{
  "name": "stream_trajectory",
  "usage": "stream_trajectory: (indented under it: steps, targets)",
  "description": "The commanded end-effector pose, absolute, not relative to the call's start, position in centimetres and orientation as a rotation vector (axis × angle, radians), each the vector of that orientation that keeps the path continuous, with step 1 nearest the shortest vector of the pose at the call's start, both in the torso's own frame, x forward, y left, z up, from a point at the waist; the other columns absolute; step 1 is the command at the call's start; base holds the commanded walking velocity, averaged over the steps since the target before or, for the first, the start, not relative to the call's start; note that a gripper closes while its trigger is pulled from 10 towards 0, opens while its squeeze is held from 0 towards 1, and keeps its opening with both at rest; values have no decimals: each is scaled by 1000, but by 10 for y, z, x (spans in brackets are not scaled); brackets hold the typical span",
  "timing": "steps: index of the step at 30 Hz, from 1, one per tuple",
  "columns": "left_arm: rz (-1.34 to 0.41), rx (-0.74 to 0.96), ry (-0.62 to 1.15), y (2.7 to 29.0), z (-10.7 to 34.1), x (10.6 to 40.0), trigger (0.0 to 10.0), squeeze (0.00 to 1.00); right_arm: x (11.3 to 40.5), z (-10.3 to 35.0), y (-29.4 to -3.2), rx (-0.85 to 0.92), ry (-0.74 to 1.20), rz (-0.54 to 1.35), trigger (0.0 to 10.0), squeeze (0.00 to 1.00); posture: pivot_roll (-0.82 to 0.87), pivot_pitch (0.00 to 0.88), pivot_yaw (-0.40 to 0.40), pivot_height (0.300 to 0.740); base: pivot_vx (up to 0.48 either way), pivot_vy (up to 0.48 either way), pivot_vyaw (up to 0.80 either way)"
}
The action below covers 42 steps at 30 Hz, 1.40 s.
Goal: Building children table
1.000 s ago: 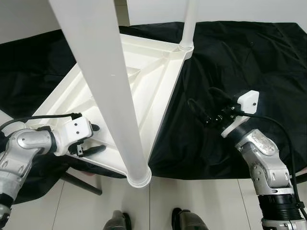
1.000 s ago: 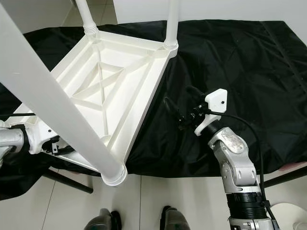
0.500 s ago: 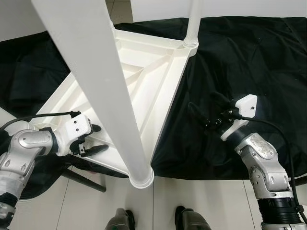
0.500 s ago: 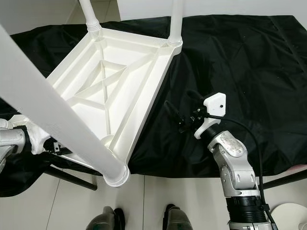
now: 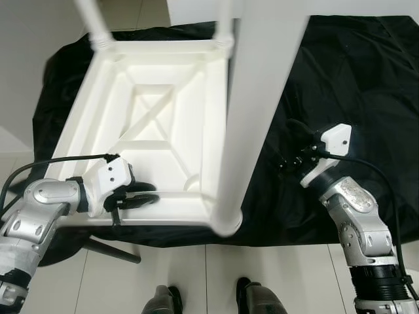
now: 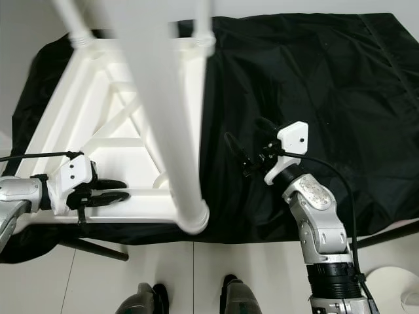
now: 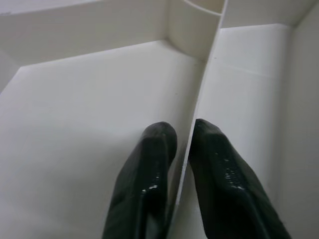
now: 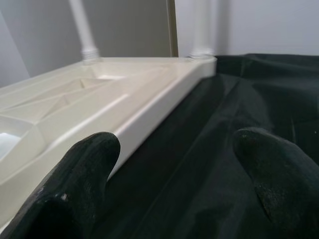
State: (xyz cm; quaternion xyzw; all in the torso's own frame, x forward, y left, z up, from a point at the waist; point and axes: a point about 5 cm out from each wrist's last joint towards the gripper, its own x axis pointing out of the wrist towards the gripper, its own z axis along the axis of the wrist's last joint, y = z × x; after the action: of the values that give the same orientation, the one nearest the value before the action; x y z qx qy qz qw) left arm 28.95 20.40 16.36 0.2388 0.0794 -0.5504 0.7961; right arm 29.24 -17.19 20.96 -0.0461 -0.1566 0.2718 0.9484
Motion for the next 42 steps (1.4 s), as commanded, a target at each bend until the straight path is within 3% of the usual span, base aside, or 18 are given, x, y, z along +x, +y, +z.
stream_trajectory:
  steps: [1,4,5,6,11,12,16,17,25,26,30,31,32,36,42]
  targets:
    - [-1095,482,174,216,163,289,0,0,292,209,-167,-101,-322,576,10000,0,-4,232,92,740,0,0,0]
    - [-1087,481,162,214,164,290,0,0,293,209,-167,-104,-321,579,10000,0,-7,231,87,740,0,0,0]
    - [-1082,488,154,211,164,290,3294,0,293,210,-167,-107,-321,581,10000,0,-10,229,82,740,0,0,0]
    - [-1075,493,139,205,164,291,10000,0,294,210,-168,-110,-320,578,10000,0,-15,228,78,740,0,0,0]
    - [-1054,466,112,193,165,293,10000,0,296,210,-171,-105,-314,560,10000,0,-19,228,74,740,0,0,0]
    - [-1045,432,99,190,167,294,10000,1000,297,209,-173,-91,-311,537,10000,0,-24,229,75,740,0,0,0]
    - [-1040,401,72,186,171,294,10000,1000,298,207,-176,-71,-308,490,10000,0,-30,229,80,740,0,0,0]
    - [-1003,411,45,186,178,291,10000,0,300,204,-182,-72,-293,411,10000,0,-35,232,85,740,0,0,0]
    - [-907,351,-64,190,197,287,10000,0,296,200,-188,-57,-273,371,10000,0,-48,233,95,740,0,0,0]
    - [-861,305,-101,193,205,285,10000,0,294,201,-189,-33,-276,372,10000,1000,-53,232,94,740,0,0,0]
    - [-809,221,-167,196,217,274,10000,0,289,202,-189,19,-288,399,10000,1000,-50,229,88,740,0,0,0]
    - [-809,211,-174,196,219,271,10000,0,288,202,-189,21,-288,401,10000,639,-49,230,88,740,0,0,0]
    - [-800,186,-182,197,224,265,10000,0,284,202,-188,26,-279,452,10000,0,-45,225,83,740,0,0,0]
    - [-894,85,-157,196,229,246,10000,0,275,199,-187,65,-239,580,10000,0,-39,221,75,740,0,0,0]
    - [-982,212,-42,192,214,219,10000,0,265,198,-210,78,-189,705,10000,0,-25,211,72,740,0,0,0]
